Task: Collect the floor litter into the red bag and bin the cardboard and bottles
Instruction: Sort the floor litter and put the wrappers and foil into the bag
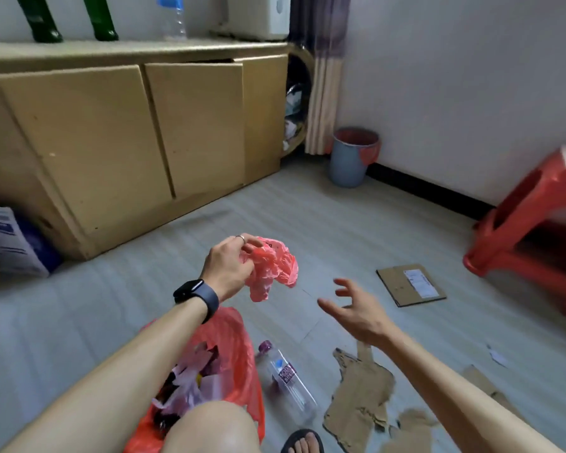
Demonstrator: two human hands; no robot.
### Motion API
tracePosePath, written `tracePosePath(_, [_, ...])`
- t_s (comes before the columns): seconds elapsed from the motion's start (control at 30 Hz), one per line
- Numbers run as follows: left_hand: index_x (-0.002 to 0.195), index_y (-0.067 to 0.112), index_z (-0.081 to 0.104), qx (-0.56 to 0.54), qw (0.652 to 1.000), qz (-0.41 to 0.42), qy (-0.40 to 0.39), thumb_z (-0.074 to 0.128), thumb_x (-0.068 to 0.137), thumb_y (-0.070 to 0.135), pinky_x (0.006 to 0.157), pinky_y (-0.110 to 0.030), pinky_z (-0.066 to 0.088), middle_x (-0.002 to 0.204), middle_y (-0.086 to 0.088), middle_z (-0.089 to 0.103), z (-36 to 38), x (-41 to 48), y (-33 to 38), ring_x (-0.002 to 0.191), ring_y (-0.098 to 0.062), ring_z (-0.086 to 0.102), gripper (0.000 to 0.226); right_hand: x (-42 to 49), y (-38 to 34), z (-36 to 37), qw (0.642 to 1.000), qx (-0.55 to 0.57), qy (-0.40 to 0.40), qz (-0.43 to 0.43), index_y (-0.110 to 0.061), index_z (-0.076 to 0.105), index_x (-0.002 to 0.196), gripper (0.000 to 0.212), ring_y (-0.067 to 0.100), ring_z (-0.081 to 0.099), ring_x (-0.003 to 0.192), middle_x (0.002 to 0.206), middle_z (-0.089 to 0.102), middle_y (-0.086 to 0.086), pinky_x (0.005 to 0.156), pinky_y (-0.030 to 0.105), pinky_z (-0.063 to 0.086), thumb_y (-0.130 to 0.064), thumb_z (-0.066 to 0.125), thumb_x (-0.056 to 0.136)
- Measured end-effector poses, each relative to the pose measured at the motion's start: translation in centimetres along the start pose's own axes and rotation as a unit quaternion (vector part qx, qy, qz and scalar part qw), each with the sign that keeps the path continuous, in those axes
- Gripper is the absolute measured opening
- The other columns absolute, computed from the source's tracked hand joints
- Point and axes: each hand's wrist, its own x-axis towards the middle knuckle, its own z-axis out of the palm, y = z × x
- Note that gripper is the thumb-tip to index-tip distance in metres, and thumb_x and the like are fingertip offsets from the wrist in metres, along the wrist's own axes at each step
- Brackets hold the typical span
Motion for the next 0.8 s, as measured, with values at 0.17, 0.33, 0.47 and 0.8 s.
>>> tracePosePath(0.17, [0.092,0.031,0.071,-0.168,0.982,0.055,-0.070,0.073,0.083,0.022,0.067,-0.012,0.053,0.085,0.013,0.072,5.3,0.6,12.0,0.077,0.004,0.066,0.013,-4.5,7.2,-11.1,0.972,0.139,0.134,0.133,-0.026,0.029,0.153,0.098,0.023,0.057,0.119,0.139,0.055,0.005,0.099,0.036,0.046,-0.076,0.063,0.076])
tracePosePath(0.33, [0.089,0.033,0.072,-0.225,0.951,0.116,-0.179,0.070,0.083,0.011,0.081,-0.025,0.059,0.084,0.015,0.073,10.3,-0.3,20.7,0.086,-0.008,0.070,0.023,-9.4,12.3,-17.1,0.911,0.348,0.163,0.148,-0.055,0.005,0.151,0.108,0.023,0.066,0.112,0.146,0.049,0.002,0.085,0.041,0.057,-0.076,0.071,0.068])
tracePosePath(0.47, [0.097,0.035,0.071,-0.180,0.942,0.186,-0.213,0.071,0.083,0.006,0.079,-0.022,0.058,0.088,0.015,0.072,14.5,-2.0,23.6,0.085,0.000,0.068,0.032,-11.5,14.9,-19.0,0.905,0.295,0.281,0.127,-0.029,0.063,0.125,0.048,0.017,0.073,0.083,0.117,0.070,0.002,0.058,0.034,0.060,-0.045,0.078,0.083])
tracePosePath(0.8, [0.092,0.029,0.063,0.037,0.949,0.307,-0.070,0.061,0.087,-0.001,0.061,-0.032,0.054,0.090,0.002,0.058,18.0,-0.9,19.7,0.071,-0.026,0.063,0.031,-14.1,21.9,-22.8,0.862,0.173,0.441,0.181,-0.034,0.071,0.080,0.007,0.020,0.072,0.086,0.082,0.074,-0.008,0.080,0.041,0.059,-0.036,0.077,0.084])
